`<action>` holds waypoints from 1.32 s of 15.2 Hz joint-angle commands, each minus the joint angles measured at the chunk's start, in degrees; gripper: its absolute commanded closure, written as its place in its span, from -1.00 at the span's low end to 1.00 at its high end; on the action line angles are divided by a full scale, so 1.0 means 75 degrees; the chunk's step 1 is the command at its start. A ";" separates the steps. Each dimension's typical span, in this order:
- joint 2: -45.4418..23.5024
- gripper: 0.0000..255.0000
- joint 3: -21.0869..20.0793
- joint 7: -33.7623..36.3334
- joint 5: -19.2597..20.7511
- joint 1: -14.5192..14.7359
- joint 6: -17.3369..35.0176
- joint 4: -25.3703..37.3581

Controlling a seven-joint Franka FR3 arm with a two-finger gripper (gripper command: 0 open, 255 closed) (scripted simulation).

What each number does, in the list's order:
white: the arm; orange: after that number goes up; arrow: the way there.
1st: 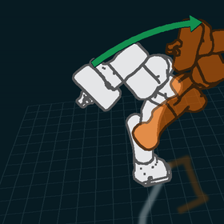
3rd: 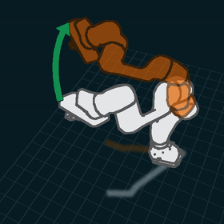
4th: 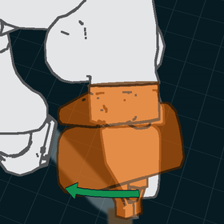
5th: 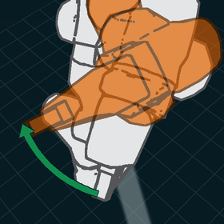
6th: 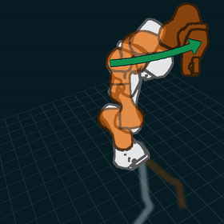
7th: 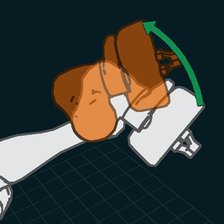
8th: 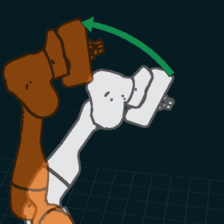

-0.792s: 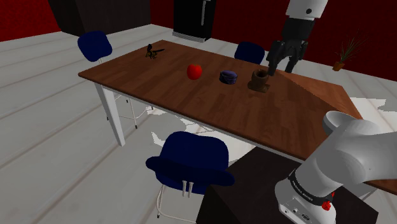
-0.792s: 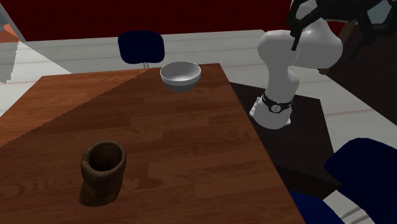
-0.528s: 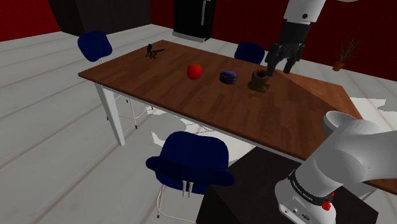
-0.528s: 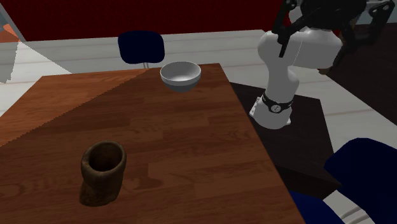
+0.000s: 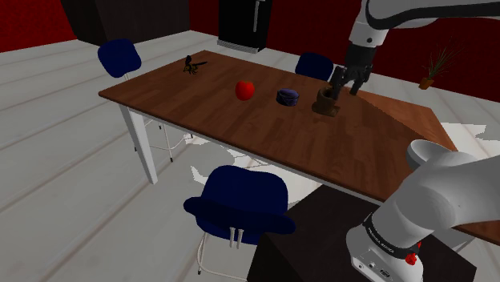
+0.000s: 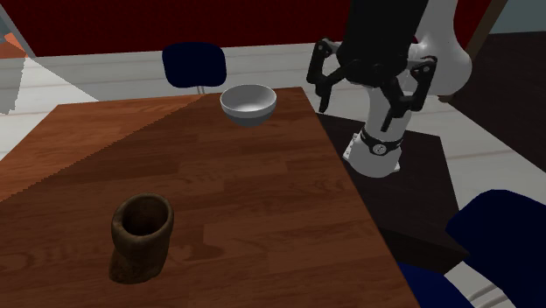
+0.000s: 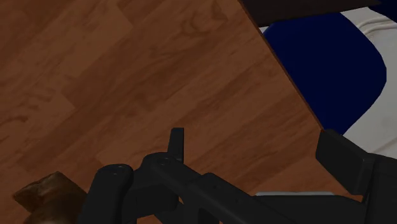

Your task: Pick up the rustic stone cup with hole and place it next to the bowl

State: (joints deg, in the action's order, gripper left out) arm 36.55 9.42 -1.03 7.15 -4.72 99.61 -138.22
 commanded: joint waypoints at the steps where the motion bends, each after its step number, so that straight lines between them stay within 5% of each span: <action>1: -0.0351 -1.00 0.0214 -0.0219 0.0186 -0.0091 0.0388 0.0084; 11: -0.2476 -1.00 0.1240 -0.1225 0.0614 -0.0399 0.2388 0.0810; 20: -0.4763 -1.00 0.1983 -0.2369 0.0082 -0.0640 0.3755 0.2245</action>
State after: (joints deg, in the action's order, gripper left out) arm 3.07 23.58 -17.30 8.63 -9.10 126.66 -122.99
